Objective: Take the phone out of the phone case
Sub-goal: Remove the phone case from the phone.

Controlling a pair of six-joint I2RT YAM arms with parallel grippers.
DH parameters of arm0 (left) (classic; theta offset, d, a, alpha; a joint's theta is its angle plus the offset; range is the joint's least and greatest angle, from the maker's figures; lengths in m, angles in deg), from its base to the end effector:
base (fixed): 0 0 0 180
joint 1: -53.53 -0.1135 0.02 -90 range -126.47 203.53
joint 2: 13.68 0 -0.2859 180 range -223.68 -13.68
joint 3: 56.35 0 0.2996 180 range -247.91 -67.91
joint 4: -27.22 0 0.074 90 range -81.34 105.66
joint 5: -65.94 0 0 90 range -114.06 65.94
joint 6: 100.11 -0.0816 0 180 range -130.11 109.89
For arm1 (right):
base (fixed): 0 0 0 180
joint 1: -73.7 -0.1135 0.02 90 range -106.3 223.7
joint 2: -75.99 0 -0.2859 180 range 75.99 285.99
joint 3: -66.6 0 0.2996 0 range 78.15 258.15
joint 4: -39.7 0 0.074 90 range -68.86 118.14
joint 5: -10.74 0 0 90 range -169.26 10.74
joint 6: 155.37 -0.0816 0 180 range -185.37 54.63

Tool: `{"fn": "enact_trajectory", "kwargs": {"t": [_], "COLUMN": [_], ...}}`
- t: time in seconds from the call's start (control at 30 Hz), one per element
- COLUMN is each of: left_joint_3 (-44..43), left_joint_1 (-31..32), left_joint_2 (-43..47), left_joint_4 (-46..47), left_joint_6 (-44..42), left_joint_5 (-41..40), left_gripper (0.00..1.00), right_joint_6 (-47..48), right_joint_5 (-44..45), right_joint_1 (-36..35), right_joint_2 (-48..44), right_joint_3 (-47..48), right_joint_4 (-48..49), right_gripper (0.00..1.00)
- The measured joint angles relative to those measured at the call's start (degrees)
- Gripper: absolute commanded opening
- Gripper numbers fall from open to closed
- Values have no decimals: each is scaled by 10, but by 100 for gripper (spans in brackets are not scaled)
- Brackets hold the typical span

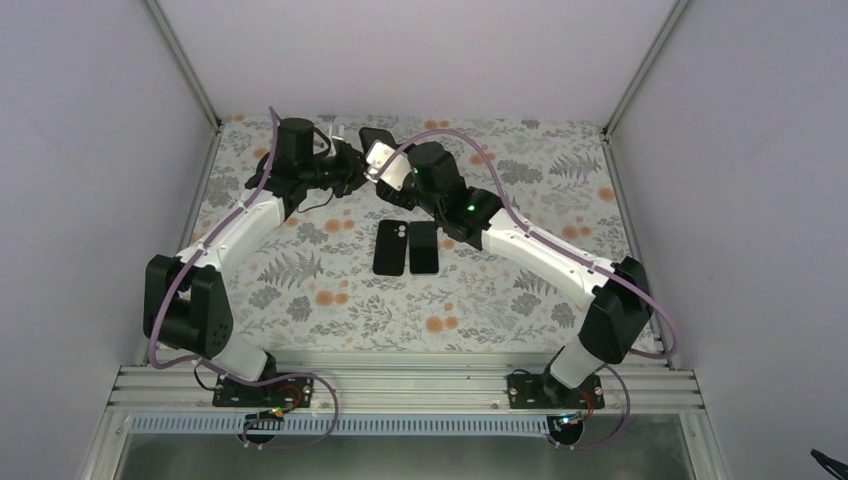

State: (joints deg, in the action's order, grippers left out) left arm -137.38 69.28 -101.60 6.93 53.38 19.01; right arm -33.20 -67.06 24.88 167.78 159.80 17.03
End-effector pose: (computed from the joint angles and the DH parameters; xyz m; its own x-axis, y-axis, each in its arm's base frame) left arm 0.3948 -0.1692 0.3022 -0.8969 -0.4263 -0.1179 -0.0439 0.3512 -0.9353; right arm 0.3236 0.3437 0.3509 0.1205 -0.6526 -0.7481 -0.6401 0.5249 -0.5611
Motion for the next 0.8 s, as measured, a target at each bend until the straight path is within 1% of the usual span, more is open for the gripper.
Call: {"fn": "enact_trajectory", "kwargs": {"t": [0.13, 0.4, 0.6, 0.67, 0.8], "left_joint_3": [0, 2, 3, 4, 4], "left_joint_1": [0, 0, 0, 0, 0], "left_joint_2": [-3, -4, -12, -13, -17], "left_joint_4": [1, 1, 0, 0, 2], "left_joint_6": [2, 3, 2, 2, 4], "left_joint_5": [-4, -9, -10, -11, -13], "left_gripper": [2, 2, 2, 2, 2], "right_joint_6": [11, 49, 86, 90, 106], "right_joint_5": [20, 68, 105, 114, 117], "right_joint_1": [-3, -14, -21, -22, -23], "right_joint_2": [11, 19, 30, 38, 44], "right_joint_3": [-1, -24, -41, -41, -41], "right_joint_4": [16, 70, 106, 113, 115], "right_gripper": [60, 59, 54, 49, 32]}}
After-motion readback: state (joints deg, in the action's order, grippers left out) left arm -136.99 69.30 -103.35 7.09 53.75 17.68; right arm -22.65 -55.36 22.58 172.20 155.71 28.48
